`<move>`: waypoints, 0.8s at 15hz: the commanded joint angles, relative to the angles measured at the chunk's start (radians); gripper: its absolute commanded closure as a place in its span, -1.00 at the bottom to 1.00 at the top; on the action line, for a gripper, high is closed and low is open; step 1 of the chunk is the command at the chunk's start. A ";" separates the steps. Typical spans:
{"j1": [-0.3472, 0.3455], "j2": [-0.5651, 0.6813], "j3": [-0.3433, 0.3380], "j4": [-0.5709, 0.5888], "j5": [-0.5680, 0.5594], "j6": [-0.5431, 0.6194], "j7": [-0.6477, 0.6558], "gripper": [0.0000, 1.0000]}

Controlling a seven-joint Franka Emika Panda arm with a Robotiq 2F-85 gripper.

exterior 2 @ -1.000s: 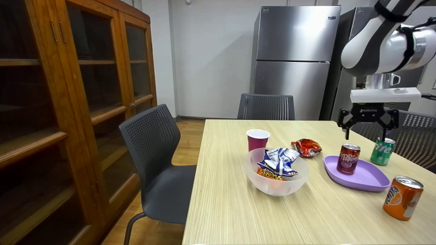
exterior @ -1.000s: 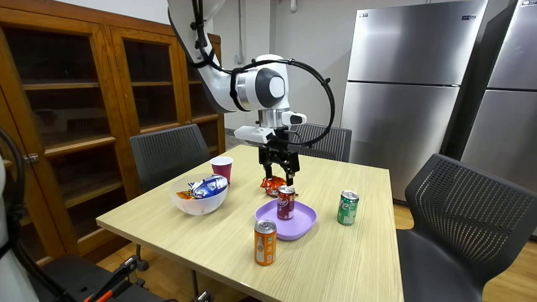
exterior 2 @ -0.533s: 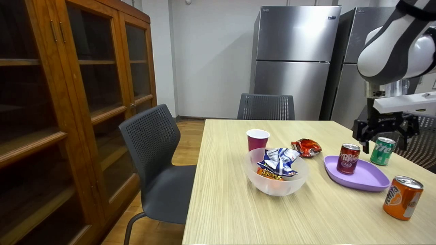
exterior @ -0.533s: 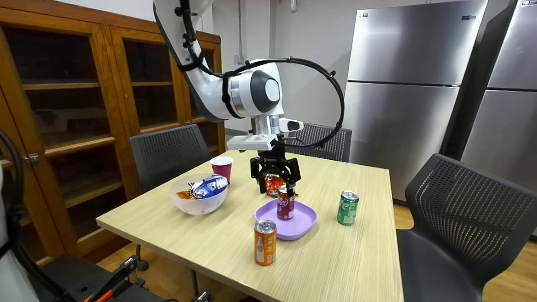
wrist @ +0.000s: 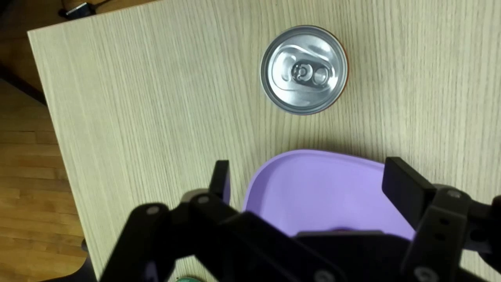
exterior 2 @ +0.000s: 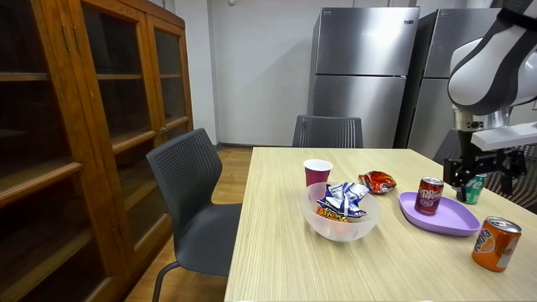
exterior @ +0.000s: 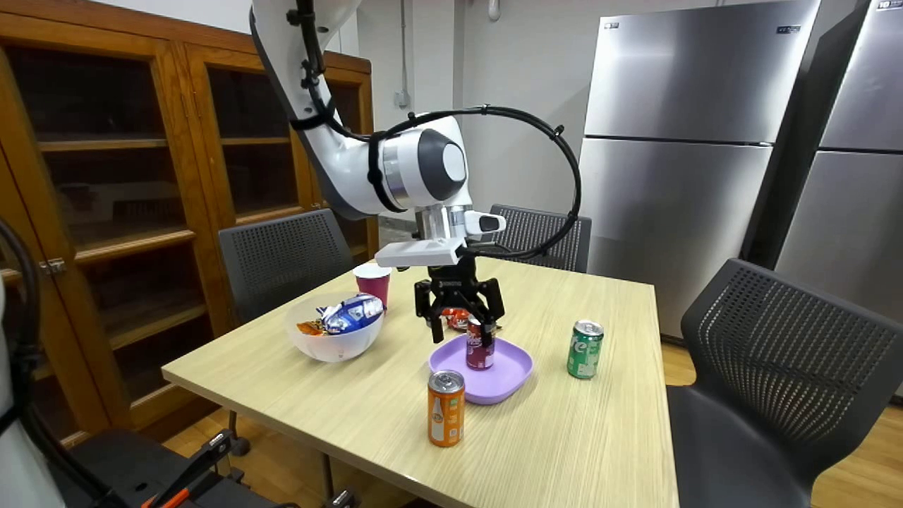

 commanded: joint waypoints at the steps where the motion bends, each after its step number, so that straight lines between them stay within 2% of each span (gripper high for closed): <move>1: -0.018 -0.005 0.019 0.002 0.011 -0.004 -0.015 -1.00; 5: -0.058 -0.012 0.044 -0.031 0.084 0.057 -0.165 -1.00; 12: -0.111 0.001 0.048 -0.079 0.113 0.144 -0.351 -1.00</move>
